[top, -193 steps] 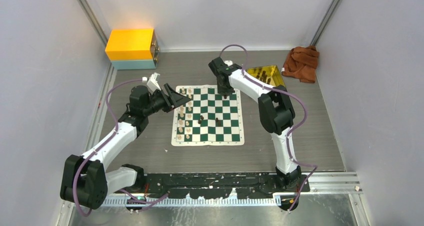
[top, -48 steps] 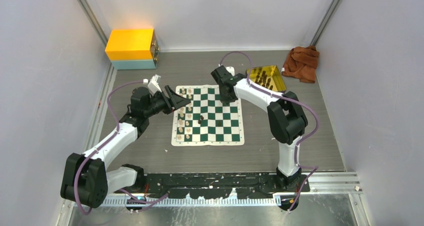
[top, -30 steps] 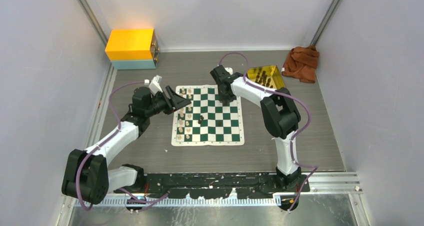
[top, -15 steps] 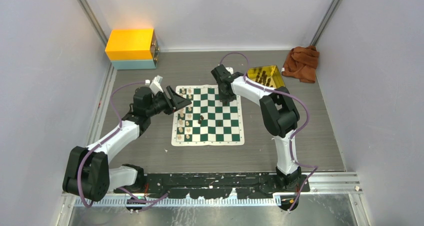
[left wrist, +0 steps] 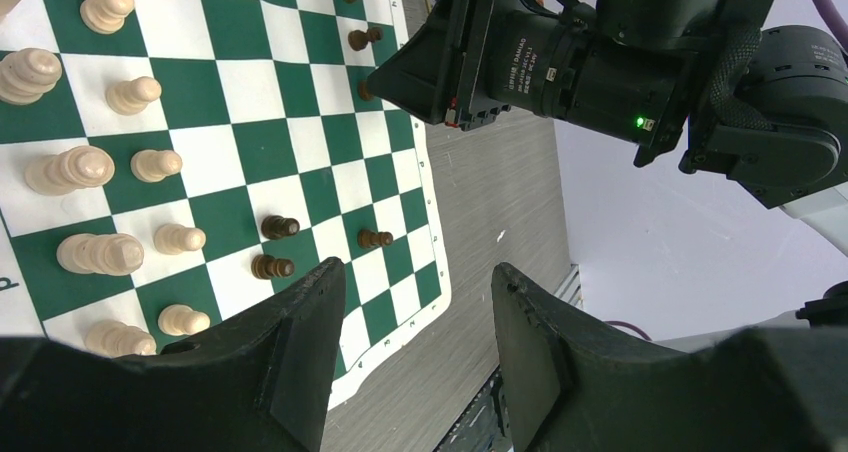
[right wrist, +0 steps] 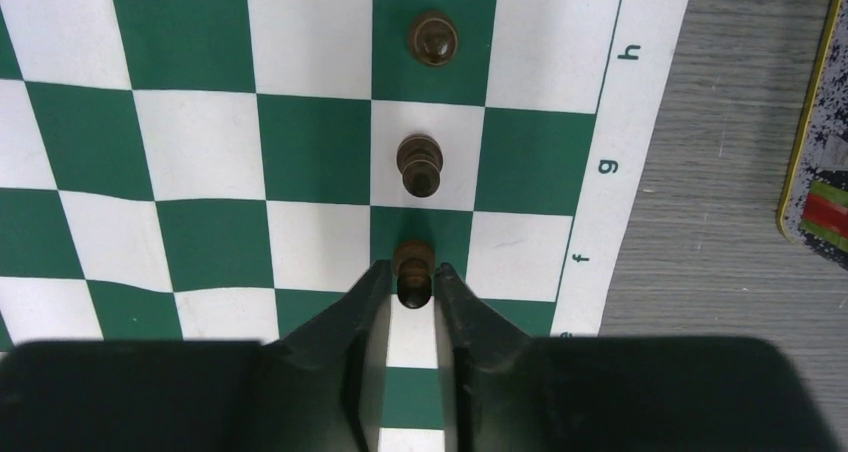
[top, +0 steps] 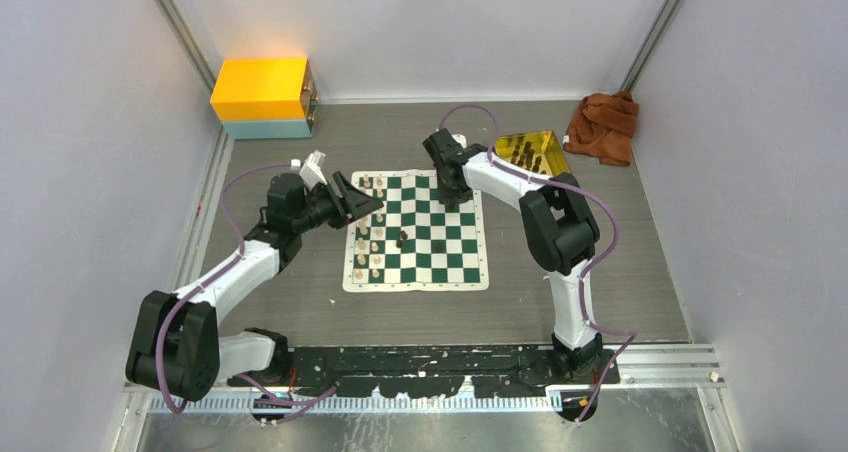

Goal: Set up the chess pieces on the board
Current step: Place the chess piece on the chessboard.

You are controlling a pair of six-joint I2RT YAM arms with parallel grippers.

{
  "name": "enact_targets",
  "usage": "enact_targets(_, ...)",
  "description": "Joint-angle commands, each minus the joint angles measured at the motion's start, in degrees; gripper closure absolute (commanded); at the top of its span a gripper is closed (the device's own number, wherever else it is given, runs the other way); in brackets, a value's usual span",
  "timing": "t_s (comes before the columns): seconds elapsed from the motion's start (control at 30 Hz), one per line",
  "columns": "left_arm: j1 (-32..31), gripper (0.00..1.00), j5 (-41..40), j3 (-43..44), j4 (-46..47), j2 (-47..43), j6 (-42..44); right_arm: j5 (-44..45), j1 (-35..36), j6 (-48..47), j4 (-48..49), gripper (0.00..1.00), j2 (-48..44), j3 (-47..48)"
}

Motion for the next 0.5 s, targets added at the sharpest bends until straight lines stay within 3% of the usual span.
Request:
enact_targets(0.0,-0.20,0.43,0.00,0.48,3.27,-0.15,0.18,-0.32,-0.30,-1.18,1.31,0.67,-0.80,1.74)
enact_targets(0.17,-0.20,0.43,0.05,0.33,3.30,-0.56,-0.03,-0.40,-0.31,-2.12,1.12,0.57,-2.02,1.78)
enact_targets(0.47,-0.20,0.43,-0.05,0.09,2.56,-2.05,-0.13,2.01,2.78,-2.12,0.87,0.59,-8.26,-1.71)
